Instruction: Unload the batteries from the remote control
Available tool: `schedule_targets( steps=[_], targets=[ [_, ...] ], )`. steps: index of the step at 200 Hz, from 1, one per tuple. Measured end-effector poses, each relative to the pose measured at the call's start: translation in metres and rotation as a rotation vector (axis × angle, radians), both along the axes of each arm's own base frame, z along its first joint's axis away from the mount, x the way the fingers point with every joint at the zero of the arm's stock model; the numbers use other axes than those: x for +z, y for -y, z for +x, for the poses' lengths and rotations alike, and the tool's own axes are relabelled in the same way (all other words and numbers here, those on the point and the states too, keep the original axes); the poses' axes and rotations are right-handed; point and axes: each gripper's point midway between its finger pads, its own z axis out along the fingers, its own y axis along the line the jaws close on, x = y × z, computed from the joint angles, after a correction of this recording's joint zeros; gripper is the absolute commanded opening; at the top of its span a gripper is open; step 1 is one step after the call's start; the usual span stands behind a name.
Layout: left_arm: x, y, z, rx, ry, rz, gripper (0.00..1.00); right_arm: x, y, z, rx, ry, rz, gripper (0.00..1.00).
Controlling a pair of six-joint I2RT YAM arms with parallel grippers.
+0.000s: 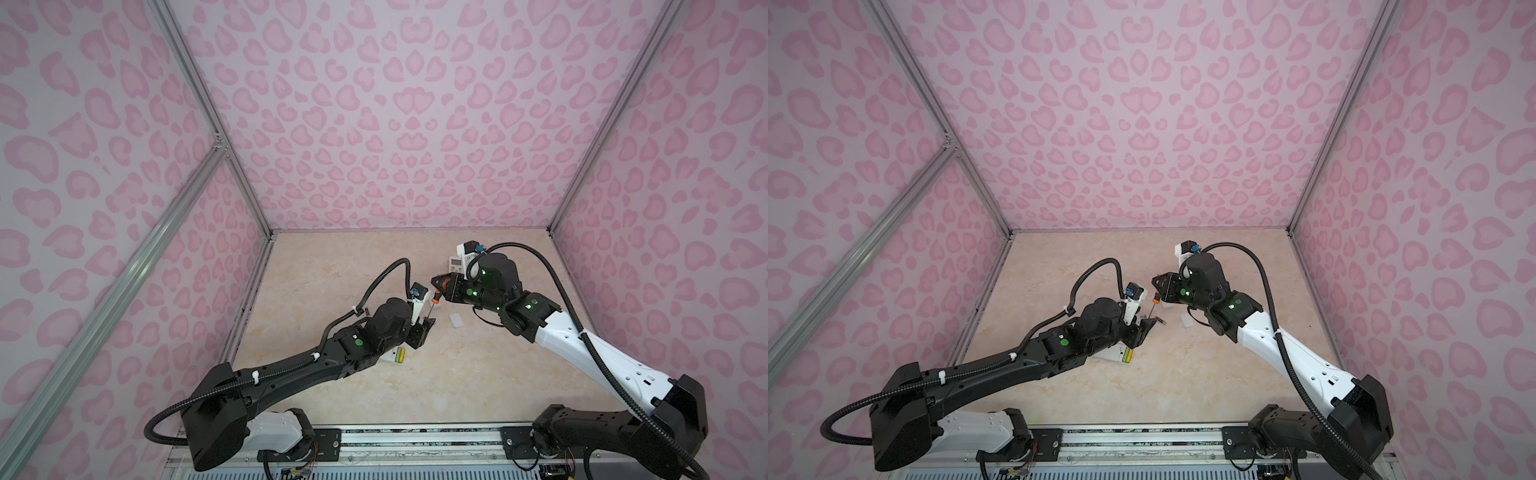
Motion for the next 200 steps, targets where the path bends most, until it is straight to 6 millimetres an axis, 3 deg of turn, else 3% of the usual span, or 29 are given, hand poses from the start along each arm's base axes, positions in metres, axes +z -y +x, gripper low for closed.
schedule_targets(
  steps=[7,21,29,51,67,105,113,134,143,153,167,174,184,200],
  targets=[
    [-0.003,0.001,0.001,0.001,-0.005,0.005,0.39,0.0,-0.001,-0.001,0.002,-0.005,0.011,0.0],
    [-0.007,0.002,0.002,0.004,-0.013,0.013,0.05,0.0,-0.003,-0.002,0.007,-0.011,0.02,0.0],
    [-0.007,0.001,0.002,0.007,-0.012,0.015,0.04,-0.001,-0.003,-0.002,0.004,-0.016,0.027,0.01],
    [-0.006,-0.001,0.004,0.016,-0.003,0.018,0.04,0.0,-0.005,-0.002,0.005,-0.015,0.063,0.42],
    [-0.005,-0.005,0.003,0.019,0.0,0.017,0.04,-0.003,-0.007,-0.003,0.022,-0.022,0.085,0.48],
    [-0.005,-0.014,0.0,0.012,-0.001,0.018,0.04,-0.012,-0.017,-0.007,0.065,-0.062,0.166,0.39],
    [-0.005,-0.015,-0.002,0.006,-0.005,0.022,0.04,-0.013,-0.02,-0.008,0.077,-0.067,0.181,0.32],
    [-0.005,-0.017,-0.003,0.004,-0.007,0.027,0.04,-0.01,-0.025,-0.006,0.088,-0.063,0.21,0.0],
    [-0.002,-0.017,-0.003,0.005,-0.002,0.021,0.04,-0.011,-0.024,-0.005,0.083,-0.069,0.215,0.0],
    [0.0,-0.018,-0.003,0.006,0.003,0.014,0.13,-0.011,-0.025,-0.004,0.077,-0.083,0.23,0.0],
    [0.003,-0.019,-0.004,0.007,0.011,0.013,0.45,-0.007,-0.027,-0.005,0.088,-0.065,0.229,0.0],
    [0.006,-0.021,-0.003,0.018,0.018,0.006,0.55,-0.006,-0.028,-0.007,0.092,-0.06,0.226,0.0],
    [0.011,-0.025,-0.001,0.045,0.027,-0.006,0.62,-0.006,-0.026,-0.007,0.085,-0.046,0.206,0.0],
    [0.018,-0.037,0.003,0.123,0.026,-0.024,0.62,-0.008,-0.022,-0.008,0.06,-0.008,0.165,0.0]
  ],
)
